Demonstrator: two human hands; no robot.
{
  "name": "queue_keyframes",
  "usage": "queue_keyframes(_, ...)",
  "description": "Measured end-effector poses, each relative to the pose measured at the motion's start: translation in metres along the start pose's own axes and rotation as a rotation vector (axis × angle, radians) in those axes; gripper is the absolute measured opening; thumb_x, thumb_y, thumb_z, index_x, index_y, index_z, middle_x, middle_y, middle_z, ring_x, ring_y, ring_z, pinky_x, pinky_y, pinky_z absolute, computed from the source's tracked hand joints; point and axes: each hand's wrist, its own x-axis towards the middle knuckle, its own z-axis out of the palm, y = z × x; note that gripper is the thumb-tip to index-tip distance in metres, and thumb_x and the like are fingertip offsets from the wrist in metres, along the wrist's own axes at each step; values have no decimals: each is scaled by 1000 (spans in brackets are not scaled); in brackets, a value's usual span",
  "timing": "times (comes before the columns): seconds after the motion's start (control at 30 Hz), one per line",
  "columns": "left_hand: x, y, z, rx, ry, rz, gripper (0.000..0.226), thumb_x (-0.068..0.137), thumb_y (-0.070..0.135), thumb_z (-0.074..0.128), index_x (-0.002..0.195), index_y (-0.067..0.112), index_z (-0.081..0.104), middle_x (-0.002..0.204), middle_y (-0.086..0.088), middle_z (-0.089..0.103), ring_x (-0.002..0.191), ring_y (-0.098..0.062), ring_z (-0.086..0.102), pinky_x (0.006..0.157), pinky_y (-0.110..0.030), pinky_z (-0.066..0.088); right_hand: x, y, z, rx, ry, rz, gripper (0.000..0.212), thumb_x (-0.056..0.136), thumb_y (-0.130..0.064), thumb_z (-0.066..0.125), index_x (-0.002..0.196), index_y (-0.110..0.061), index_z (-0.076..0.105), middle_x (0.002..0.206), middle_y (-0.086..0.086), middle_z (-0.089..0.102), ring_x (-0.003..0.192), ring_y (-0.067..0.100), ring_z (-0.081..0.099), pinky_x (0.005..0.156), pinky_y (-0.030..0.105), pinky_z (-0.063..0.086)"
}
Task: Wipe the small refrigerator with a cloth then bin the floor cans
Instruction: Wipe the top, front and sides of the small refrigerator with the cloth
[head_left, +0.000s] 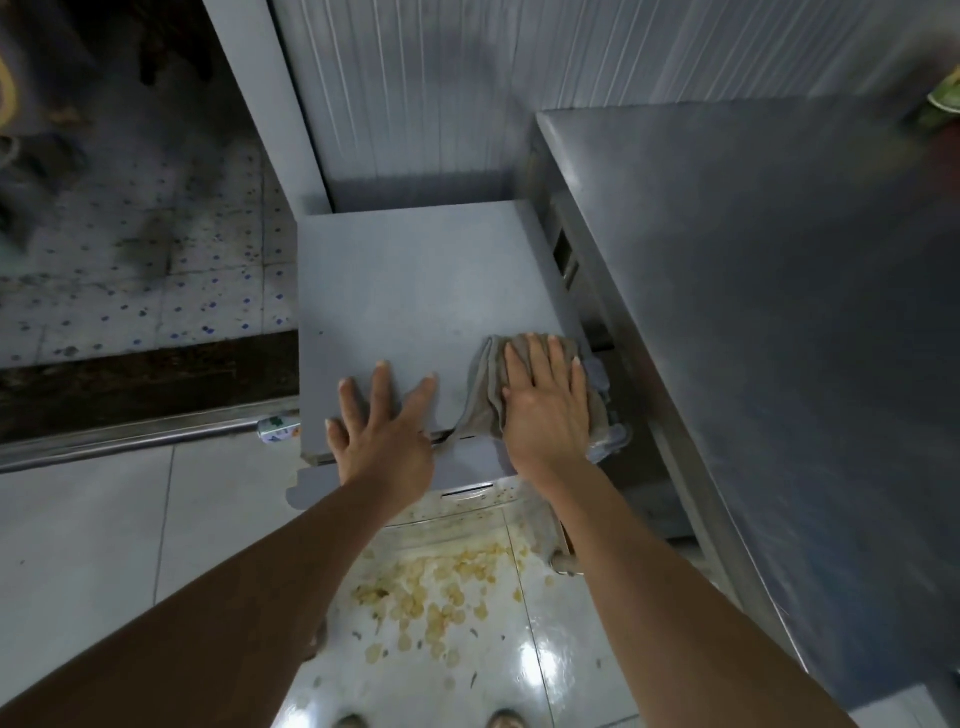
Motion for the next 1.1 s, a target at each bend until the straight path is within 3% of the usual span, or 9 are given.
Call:
queue_keyframes(0.1, -1, -1, -1, -12, -19, 4, 62, 95, 27, 37, 140, 53, 4, 155, 6, -21, 139, -34, -26, 111, -57, -4, -28, 7, -2, 4, 20, 18, 69, 90, -40, 30, 152, -18, 9, 160, 7, 0, 146, 27, -9, 114, 41, -13)
queue_keyframes(0.27, -2, 1, -3, -25, -21, 8, 62, 96, 25, 36, 140, 53, 3, 155, 5, -24, 138, -35, -28, 111, -57, -6, -58, 17, 3, -12, 89, 182, 83, 81, -38, 65, 150, -15, 25, 157, 12, 18, 145, 33, 11, 114, 45, 1)
queue_keyframes(0.53, -4, 5, -5, 5, -6, -9, 62, 96, 22, 35, 140, 52, 4, 155, 4, -22, 138, -37, -27, 110, -59, -5, 0, 22, -5, -41, -4, 198, 56, 97, -43, 33, 149, -25, 19, 152, 12, 20, 141, 40, 14, 112, 57, 23)
queue_keyframes(0.67, -3, 5, -4, 10, -7, -11, 57, 97, 24, 34, 139, 53, 7, 155, 4, -21, 138, -37, -26, 110, -60, -5, -12, 25, -3, -10, 8, 179, 57, 97, -44, 32, 150, -27, 16, 154, 12, 14, 140, 41, 14, 110, 56, 29)
queue_keyframes(0.77, -3, 4, -3, 25, -5, -10, 55, 97, 28, 33, 140, 53, 8, 155, 5, -20, 139, -37, -24, 110, -60, -4, -38, 25, 6, -25, 55, 174, 61, 95, -42, 35, 151, -25, 16, 157, 14, 9, 141, 42, 13, 115, 54, 20)
queue_keyframes(0.9, -4, 5, -5, 24, 11, 8, 56, 96, 29, 37, 142, 47, 12, 157, 2, -13, 141, -36, -19, 111, -60, -1, -73, 22, 18, 58, 199, 131, 63, 88, -36, 39, 147, -19, 30, 156, 15, 21, 144, 36, 14, 117, 51, 11)
queue_keyframes(1.0, -15, -3, -6, 10, 132, 55, 52, 92, 27, 44, 141, 33, 29, 157, -5, 8, 143, -30, -2, 113, -59, 10, -77, 25, 24, 174, 256, 130, 50, 94, -31, 40, 144, -21, 38, 156, 9, 24, 145, 34, 9, 116, 56, 12)
queue_keyframes(1.1, -38, -29, 0, 26, 237, 66, 50, 92, 33, 46, 141, 30, 34, 156, -5, 16, 143, -24, 7, 111, -58, 16, -61, 32, 22, 207, 297, 150, 46, 93, -32, 44, 138, -23, 48, 151, 10, 33, 141, 38, 20, 111, 62, 20)
